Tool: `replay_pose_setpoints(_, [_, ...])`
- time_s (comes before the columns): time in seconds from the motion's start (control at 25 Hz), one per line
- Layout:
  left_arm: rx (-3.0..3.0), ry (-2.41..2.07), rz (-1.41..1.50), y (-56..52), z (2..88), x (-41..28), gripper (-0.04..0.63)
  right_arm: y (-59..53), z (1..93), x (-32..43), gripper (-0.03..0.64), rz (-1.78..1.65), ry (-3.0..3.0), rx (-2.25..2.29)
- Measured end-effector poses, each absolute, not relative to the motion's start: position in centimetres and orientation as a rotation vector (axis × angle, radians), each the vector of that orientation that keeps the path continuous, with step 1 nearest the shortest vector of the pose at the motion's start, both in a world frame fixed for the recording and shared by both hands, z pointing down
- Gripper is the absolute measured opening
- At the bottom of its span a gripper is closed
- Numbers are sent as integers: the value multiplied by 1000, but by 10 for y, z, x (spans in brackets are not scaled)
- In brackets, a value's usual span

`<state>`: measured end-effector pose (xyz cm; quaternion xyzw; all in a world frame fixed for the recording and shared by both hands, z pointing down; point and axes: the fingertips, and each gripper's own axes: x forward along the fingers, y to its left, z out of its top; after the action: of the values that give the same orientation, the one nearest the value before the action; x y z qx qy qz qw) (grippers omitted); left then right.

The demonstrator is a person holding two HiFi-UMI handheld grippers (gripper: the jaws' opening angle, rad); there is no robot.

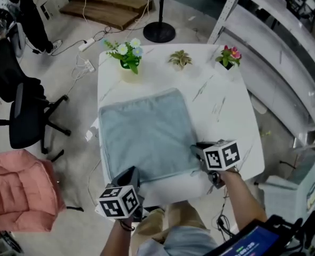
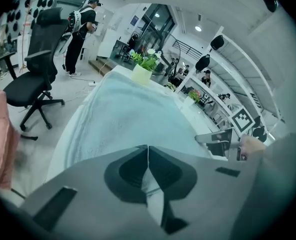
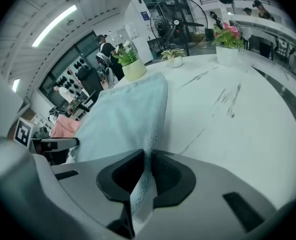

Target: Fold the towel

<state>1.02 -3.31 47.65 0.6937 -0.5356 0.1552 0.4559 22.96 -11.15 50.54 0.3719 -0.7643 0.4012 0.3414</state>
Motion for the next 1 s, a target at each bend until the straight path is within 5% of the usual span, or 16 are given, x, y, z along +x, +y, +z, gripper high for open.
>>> replay_pose_setpoints(0.32, [1680, -1282, 357, -28, 490, 10, 11, -121, 459, 212, 37, 1068, -2102, 1064])
replay_pose_setpoints(1.0, [1703, -1388, 105, 4, 428, -34, 11, -99, 386, 54, 37, 512, -2240, 763])
